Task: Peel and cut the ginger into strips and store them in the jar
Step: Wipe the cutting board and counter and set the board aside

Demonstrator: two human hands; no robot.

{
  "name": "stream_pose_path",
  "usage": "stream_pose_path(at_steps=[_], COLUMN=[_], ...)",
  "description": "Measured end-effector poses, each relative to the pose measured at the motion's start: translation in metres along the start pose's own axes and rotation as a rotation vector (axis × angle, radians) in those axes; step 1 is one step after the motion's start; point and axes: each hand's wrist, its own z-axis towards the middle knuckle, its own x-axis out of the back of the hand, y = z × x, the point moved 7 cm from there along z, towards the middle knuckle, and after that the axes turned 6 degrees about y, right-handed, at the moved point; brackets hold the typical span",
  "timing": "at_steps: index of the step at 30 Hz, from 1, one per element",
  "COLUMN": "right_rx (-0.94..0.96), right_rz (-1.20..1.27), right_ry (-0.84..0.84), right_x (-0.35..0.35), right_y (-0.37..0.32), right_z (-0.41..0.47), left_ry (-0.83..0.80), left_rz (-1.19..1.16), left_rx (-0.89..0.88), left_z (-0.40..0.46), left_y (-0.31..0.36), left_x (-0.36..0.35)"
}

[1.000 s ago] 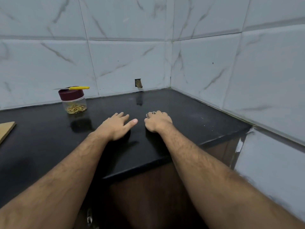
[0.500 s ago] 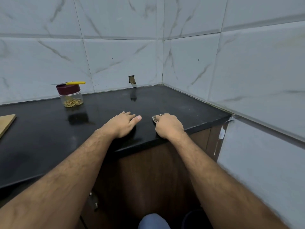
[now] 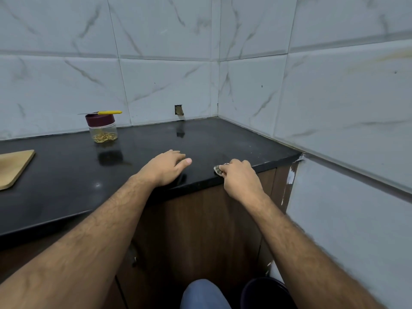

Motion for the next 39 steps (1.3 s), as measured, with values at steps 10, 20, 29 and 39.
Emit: stream_pose_path(at_steps=[10, 20, 29, 39], right_rx=[-0.095, 0.29, 0.156, -0.005], right_rz=[0.405, 0.41, 0.318, 0.427], right_ry=[0.328, 0.498, 0.579, 0.477], right_x=[0.022, -0.029, -0.029, 0.014], right_y=[0.009, -0.052, 0.011, 0.024], right_z=[-0.024, -0.017, 0.004, 0.038], left_ry=[0.215, 0.404, 0.339, 0.335], left_rz=[0.001, -0.014, -0.052, -0.108], left_rx=[-0.036, 0.069, 0.03, 0.015], left_z=[-0.016, -0.022, -0.011, -0.006], left_y=[0.013, -0.007, -0.001, 0.022], left_x=[0.022, 0.039, 0.022, 0.022])
